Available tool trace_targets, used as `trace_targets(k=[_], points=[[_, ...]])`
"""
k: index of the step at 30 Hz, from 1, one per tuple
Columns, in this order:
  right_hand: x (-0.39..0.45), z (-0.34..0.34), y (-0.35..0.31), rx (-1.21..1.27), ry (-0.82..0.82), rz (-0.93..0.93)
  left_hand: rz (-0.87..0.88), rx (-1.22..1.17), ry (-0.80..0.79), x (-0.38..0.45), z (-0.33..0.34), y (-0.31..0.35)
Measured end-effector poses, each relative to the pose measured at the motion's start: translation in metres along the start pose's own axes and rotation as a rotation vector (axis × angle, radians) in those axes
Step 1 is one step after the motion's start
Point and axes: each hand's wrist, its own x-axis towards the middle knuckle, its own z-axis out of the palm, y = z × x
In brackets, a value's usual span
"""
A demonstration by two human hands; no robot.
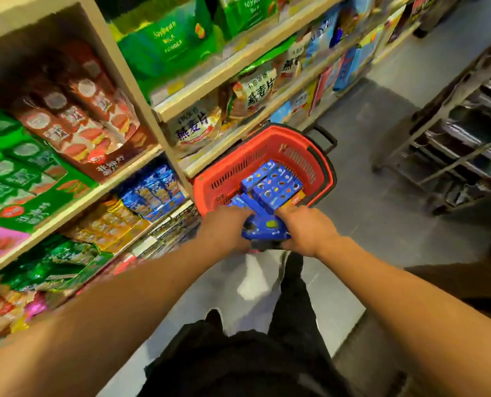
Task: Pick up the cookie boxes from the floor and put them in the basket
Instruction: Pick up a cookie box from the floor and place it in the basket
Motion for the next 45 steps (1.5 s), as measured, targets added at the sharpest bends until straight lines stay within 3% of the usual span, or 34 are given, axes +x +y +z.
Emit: trace_targets(k=[8,15,21,32,38,45], points=[[0.119,-0.029,0.089,-0.083,-0.148,-0.337,-0.341,-0.203,0.106,0.085,0.001,0.021],[0.194,-0.022,0.109,-0.184,-0.306,-0.516,-0.663,-0.282,0.108,0.128,0.026,0.022],[0.252,0.027,0.12,-0.268,-0.327,-0.588,-0.717,-0.381,0.095,0.171,0.076,-0.004],[0.344,0.203,0.158,-0.246,-0.448,-0.563,-0.745,-0.435,0.04,0.263,0.251,-0.057],[0.383,0.285,0.163,-0.291,-0.461,-0.575,-0.78,-0.445,0.092,0.295,0.336,-0.081],[0.407,0.343,0.157,-0.346,-0.431,-0.573,-0.823,-0.512,0.004,0.327,0.388,-0.106]])
